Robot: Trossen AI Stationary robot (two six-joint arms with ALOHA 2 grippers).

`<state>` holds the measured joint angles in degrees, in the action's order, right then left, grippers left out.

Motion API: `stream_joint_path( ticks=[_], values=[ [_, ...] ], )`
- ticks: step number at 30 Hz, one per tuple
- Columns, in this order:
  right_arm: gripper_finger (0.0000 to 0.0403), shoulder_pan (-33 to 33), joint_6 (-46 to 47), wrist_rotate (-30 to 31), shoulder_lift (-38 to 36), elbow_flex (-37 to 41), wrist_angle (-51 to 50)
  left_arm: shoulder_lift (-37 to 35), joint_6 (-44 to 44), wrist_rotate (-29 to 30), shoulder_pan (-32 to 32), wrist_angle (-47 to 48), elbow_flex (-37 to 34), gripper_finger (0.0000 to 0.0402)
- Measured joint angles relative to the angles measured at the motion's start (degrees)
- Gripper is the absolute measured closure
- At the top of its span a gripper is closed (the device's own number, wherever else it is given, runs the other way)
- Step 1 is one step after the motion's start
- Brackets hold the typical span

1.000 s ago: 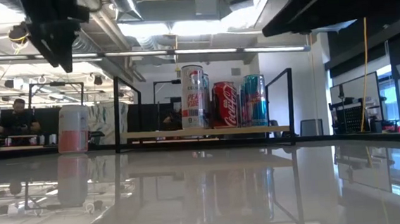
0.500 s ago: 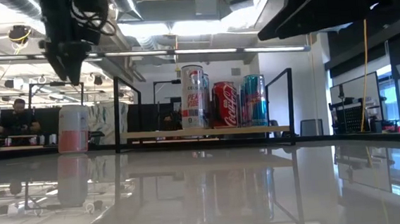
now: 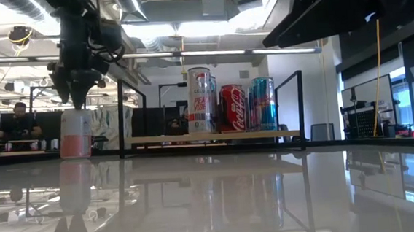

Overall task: Place canned beverage on shelf
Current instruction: Put the top white soda can on the shelf

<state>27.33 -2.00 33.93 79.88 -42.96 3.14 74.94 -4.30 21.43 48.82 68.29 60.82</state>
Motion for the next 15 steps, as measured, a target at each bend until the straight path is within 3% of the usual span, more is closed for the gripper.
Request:
stream_joint_path(
  ticks=[15],
  values=[
    [0.0031, 0.0, -0.8, 0.0, 0.0, 0.0, 0.2, 2.2, -1.8, -6.2, 6.2, -7.3, 0.0, 0.0033]
  ],
)
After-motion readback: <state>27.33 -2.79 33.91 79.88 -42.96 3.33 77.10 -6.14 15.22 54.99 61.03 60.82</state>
